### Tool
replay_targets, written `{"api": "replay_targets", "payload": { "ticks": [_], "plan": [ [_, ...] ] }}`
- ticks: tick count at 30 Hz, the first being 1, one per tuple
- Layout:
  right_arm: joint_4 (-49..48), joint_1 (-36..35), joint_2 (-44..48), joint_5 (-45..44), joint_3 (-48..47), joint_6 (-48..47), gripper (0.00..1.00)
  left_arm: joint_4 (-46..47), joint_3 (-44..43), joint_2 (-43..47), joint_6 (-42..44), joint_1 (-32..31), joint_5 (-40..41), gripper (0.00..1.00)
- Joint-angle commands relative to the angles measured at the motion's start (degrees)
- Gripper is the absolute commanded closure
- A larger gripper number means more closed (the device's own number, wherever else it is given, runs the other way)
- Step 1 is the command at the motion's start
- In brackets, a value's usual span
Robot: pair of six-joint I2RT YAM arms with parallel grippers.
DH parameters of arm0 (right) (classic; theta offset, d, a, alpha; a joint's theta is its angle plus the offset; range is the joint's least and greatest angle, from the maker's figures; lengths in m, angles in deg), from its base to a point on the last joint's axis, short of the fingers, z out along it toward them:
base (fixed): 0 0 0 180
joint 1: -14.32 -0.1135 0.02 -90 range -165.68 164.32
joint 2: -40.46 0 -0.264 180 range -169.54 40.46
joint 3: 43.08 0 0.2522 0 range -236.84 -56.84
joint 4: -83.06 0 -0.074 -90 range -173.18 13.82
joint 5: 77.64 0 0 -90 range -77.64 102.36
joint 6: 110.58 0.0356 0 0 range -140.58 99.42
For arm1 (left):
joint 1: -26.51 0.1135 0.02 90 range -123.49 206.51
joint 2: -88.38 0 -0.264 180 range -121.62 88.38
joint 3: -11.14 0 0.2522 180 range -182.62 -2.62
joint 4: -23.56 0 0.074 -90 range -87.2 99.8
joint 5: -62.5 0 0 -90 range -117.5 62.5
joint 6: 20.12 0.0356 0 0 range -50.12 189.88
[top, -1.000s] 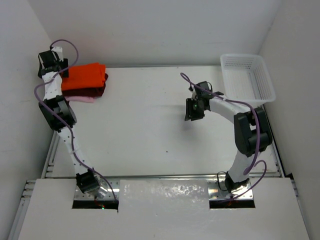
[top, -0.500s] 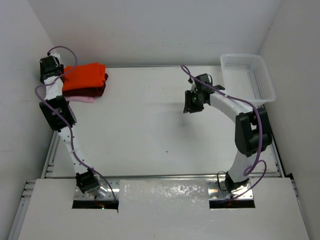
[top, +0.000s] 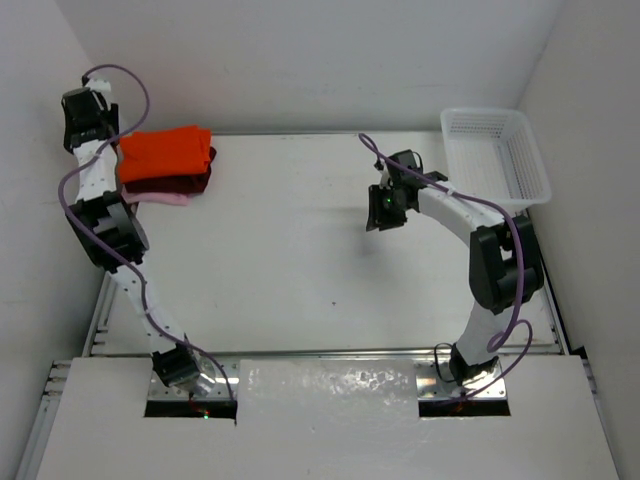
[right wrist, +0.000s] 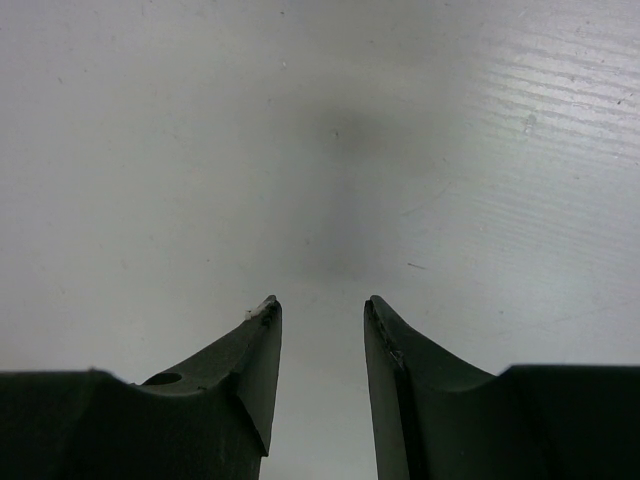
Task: Fold and stack the t-shirts
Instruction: Put the neatly folded tshirt into the corner of the board with the left arm
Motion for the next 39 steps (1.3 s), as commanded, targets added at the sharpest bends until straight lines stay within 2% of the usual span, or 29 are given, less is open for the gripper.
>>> {"api": "replay_targets", "payload": {
  "ticks": [1, 2, 6, 15, 20, 22, 28, 32, 33, 35, 36, 38, 39],
  "plan": [
    [0.26, -0.2, 1.18, -0.22, -0.93, -0.18, 0.63, 1.74, -1.35, 0.79, -1.52, -2.16, -6.73, 0.39],
    [0.35, -0.28, 1.09, -0.31, -1.1, -0.26, 0.63, 0.51, -1.37, 0.76, -1.96, -2.16, -7.44, 0.39],
    [1.49, -0.28, 0.83, -1.01, -1.89, -0.62, 0.63, -5.12, -11.64, -8.54, -3.28, -2.16, -8.5, 0.39],
    [3.42, -0.28, -0.75, -1.28, -4.35, -1.05, 0.63, 6.8, -13.14, -15.84, -4.43, -1.55, 2.92, 0.36],
    [5.36, -0.46, -1.29, -1.8, -6.73, -1.41, 0.63, 11.3, -19.02, -21.46, -3.19, -1.46, 8.46, 0.3],
    [5.8, -0.37, -0.5, -2.59, -7.08, -1.67, 0.63, 13.59, -19.12, -21.04, -4.24, -1.46, 9.16, 0.28],
    [5.98, -0.46, 2.57, -4.62, -4.89, -2.2, 0.57, 12.19, -17.81, -9.9, -13.2, -1.46, 2.94, 0.19],
    [4.66, -0.37, 5.74, -6.46, -1.99, -2.37, 0.56, 4.57, -13.87, 1.18, -14.44, -1.55, -5.58, 0.12],
    [4.48, -0.37, 6.53, -6.73, -1.37, -2.63, 0.55, 2.97, -9.41, 7.21, -14.01, -1.63, -10.04, 0.12],
    [3.87, -0.29, 8.99, -7.17, 1.08, -2.55, 0.52, -3.59, -3.86, 13.39, -12.26, -2.07, -15.85, 0.12],
    [3.6, -0.28, 9.96, -7.34, 2.22, -2.64, 0.51, -6.16, 2.09, 19.16, -10.77, -2.51, -19.71, 0.12],
    [2.12, -0.2, 13.37, -7.43, 6.43, -2.64, 0.49, -14.13, 8.53, 24.56, -6.37, -3.57, -22.98, 0.12],
    [1.67, -0.11, 14.52, -7.17, 7.76, -2.81, 0.46, -16.88, 15.0, 29.28, -5.23, -3.66, -26.13, 0.12]
  ]
}}
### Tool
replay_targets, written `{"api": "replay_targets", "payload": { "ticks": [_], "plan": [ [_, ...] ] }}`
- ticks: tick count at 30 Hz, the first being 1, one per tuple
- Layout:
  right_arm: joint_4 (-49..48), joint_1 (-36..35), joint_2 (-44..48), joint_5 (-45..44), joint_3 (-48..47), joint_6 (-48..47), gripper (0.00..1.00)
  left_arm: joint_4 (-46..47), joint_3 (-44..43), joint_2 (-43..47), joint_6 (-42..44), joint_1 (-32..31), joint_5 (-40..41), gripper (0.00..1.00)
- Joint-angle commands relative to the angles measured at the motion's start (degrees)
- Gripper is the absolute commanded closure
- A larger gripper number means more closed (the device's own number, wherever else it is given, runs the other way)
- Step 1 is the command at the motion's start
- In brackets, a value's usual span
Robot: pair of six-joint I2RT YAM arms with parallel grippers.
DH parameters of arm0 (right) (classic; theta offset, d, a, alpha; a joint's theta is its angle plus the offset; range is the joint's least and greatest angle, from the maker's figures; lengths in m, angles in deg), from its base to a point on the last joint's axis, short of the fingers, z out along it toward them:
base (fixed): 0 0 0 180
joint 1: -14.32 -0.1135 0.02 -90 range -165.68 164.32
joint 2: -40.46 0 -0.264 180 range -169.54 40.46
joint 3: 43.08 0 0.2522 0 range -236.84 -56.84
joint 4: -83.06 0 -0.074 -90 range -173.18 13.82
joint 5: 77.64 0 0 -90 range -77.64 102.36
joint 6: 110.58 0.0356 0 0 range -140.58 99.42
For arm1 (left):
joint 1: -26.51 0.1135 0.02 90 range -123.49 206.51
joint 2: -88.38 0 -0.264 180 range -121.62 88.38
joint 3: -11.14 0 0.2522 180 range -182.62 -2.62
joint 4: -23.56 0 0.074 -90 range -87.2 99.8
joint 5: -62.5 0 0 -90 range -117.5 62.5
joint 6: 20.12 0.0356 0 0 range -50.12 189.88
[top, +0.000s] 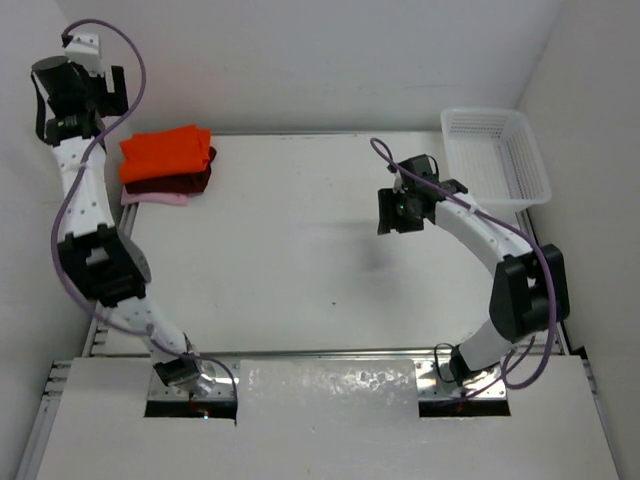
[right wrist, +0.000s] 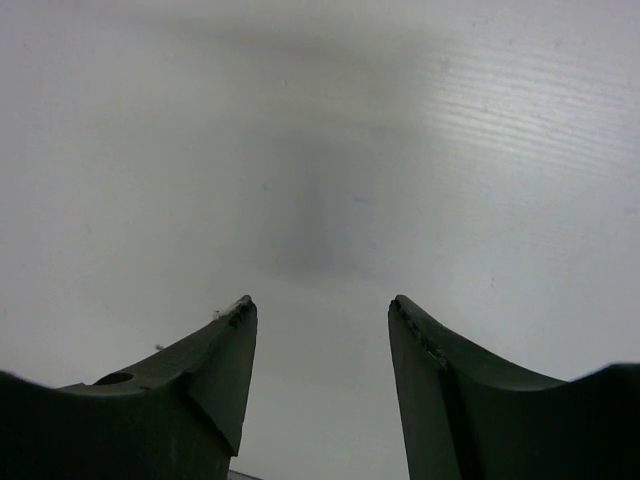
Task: Fold and stack the t-shirts
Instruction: Put the neatly folded tshirt into the corner of the board with the left arm
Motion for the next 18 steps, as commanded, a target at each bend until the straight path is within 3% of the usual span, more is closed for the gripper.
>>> {"api": "replay_targets", "payload": {
  "ticks": [1, 3, 8, 9, 11, 15, 18],
  "plan": [
    [-2.64, 0.33, 5.79, -0.94, 4.95, -1.17, 0.44, -14.29, 12.93, 11.87, 6.79, -1.25, -13.24, 0.12],
    [-3.69, 0.59, 9.47, -1.03, 8.99, -1.35, 0.41, -22.38, 24.22, 18.27, 10.4, -1.34, -17.36, 0.12],
    [-7.29, 2.44, 15.37, 0.9, 16.98, -1.61, 0.25, -27.67, 49.57, 32.62, 19.9, -1.43, -18.79, 0.12],
    [-7.56, 2.53, 16.34, 1.34, 17.7, -1.61, 0.19, -27.5, 57.1, 37.25, 20.87, -1.43, -18.27, 0.12],
    [-8.52, 2.79, 17.05, 2.57, 19.45, -1.61, 0.12, -27.06, 64.17, 41.41, 22.98, -1.34, -17.48, 0.12],
    [-10.98, 2.79, 18.54, 4.33, 21.48, -1.35, 0.08, -27.16, 79.71, 47.4, 28.7, -1.34, -13.01, 0.12],
    [-13.27, 2.88, 19.6, 4.77, 23.24, -0.74, 0.07, -18.83, 88.86, 48.8, 28.8, -1.43, -5.8, 0.12]
  ]
}}
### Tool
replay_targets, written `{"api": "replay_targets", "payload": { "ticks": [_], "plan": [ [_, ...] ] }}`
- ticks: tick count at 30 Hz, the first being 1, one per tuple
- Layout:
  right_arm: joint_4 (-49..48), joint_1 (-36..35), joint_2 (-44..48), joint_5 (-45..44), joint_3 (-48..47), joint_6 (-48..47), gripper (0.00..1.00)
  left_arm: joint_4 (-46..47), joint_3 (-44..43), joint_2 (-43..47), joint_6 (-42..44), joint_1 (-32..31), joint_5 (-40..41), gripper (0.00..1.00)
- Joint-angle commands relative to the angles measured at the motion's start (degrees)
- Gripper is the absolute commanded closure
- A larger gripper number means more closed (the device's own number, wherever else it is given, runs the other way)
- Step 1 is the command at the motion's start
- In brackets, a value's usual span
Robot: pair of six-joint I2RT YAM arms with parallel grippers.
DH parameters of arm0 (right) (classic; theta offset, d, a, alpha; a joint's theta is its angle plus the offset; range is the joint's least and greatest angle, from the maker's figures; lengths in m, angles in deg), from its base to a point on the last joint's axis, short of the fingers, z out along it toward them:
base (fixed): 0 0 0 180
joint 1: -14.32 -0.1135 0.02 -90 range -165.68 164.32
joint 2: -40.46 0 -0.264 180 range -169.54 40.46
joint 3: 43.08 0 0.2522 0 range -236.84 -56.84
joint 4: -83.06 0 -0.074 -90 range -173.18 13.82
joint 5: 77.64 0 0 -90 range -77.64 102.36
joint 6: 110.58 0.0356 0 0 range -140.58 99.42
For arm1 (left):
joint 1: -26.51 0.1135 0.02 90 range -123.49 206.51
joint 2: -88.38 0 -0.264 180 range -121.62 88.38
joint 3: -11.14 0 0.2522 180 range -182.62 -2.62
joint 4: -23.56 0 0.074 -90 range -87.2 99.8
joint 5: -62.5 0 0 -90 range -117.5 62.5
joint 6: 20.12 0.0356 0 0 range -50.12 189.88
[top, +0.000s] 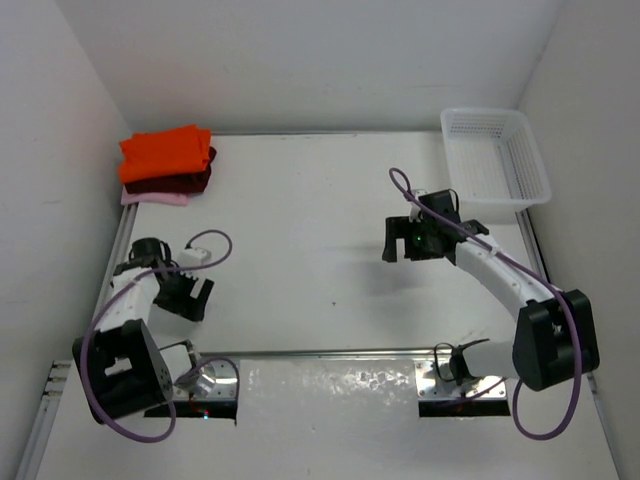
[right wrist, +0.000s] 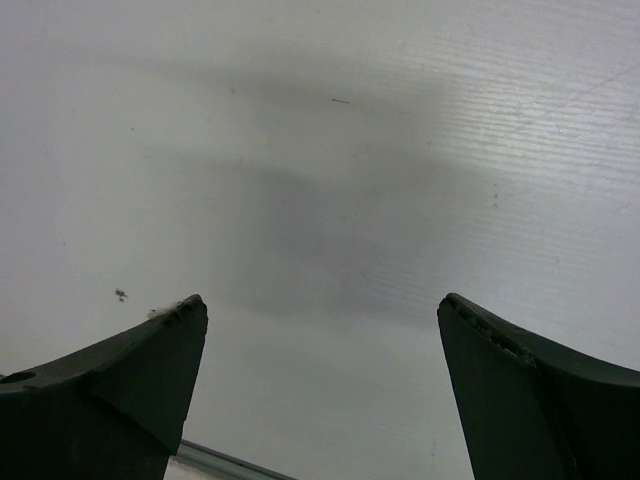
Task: Fold and stack the t-shirts
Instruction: Put the neatly folded tshirt into the corner of the board with the left arm
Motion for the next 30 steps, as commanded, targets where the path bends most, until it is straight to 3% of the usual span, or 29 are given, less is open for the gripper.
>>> {"api": "replay_targets", "payload": {
  "ticks": [1, 30],
  "plan": [
    [-5.27, 0.3, 2.55, 1.82, 1.41, 0.51, 0.07, 10.0, 6.01, 2.65, 3.03, 0.14, 7.5, 0.12],
    [-6.24, 0.39, 9.58, -2.4, 6.77, 0.6, 0.02, 12.13, 6.73, 5.99, 0.56, 0.23, 8.04, 0.12]
  ]
}}
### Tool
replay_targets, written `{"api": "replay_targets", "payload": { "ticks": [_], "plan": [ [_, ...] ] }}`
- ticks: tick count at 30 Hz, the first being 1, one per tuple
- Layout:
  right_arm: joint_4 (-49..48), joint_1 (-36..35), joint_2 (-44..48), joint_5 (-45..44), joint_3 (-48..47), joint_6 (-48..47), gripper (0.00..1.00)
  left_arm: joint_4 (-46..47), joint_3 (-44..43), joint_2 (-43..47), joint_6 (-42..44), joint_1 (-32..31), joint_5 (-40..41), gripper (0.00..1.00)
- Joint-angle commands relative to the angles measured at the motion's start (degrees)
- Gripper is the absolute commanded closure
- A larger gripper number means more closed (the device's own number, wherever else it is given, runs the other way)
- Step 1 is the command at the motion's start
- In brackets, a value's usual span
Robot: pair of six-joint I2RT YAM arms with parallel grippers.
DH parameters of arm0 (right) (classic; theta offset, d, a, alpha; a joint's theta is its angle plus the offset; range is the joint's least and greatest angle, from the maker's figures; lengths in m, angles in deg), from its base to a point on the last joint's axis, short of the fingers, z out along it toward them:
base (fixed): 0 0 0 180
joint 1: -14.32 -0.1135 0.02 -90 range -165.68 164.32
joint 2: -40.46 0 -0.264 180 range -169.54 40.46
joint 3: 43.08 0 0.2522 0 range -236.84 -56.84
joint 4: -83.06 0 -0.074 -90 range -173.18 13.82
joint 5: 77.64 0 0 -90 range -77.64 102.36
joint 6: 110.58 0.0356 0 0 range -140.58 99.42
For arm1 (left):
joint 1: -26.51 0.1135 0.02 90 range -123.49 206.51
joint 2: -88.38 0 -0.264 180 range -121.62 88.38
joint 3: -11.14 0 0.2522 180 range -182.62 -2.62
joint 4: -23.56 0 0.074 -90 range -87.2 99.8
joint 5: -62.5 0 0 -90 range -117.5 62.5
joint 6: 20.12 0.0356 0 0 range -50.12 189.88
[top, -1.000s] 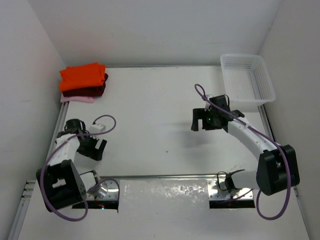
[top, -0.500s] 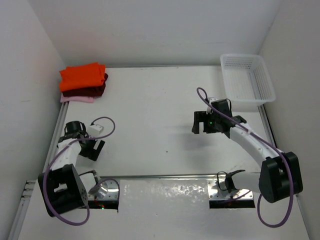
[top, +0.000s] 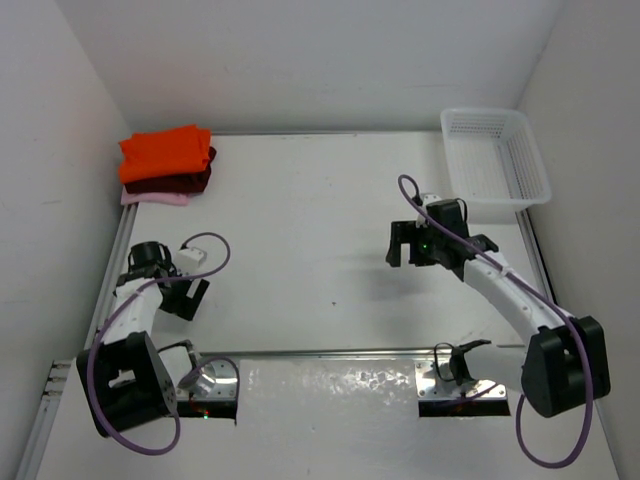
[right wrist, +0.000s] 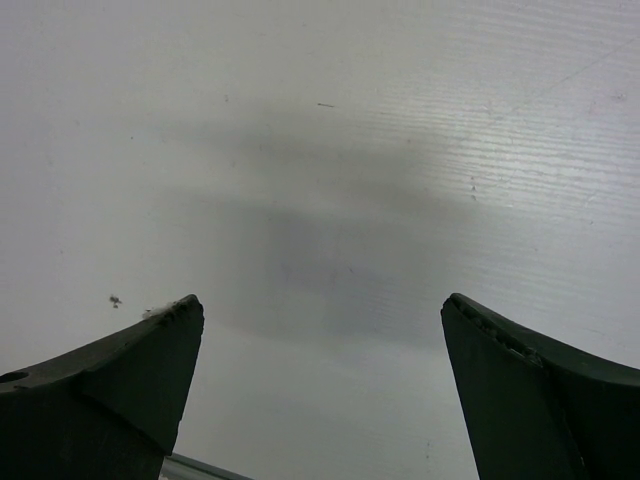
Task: Fold and stack the t-shirts
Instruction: Put the neatly folded tshirt into the corner of the board with the left arm
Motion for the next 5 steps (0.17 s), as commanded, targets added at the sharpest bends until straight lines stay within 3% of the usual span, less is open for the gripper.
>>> {"api": "replay_targets", "payload": {
  "ticks": [1, 5],
  "plan": [
    [-2.42, 0.34, 2.0, -0.58, 0.63, -0.32, 0.02, 1.44, -0.48, 0.98, -0.54, 0.12, -0.18, 0.12],
    [-4.35, 0.34, 3.66, -0.58, 2.38, -1.11, 0.01, 1.44, -0.48, 0.9, -0.63, 0.21, -0.18, 0.12]
  ]
}}
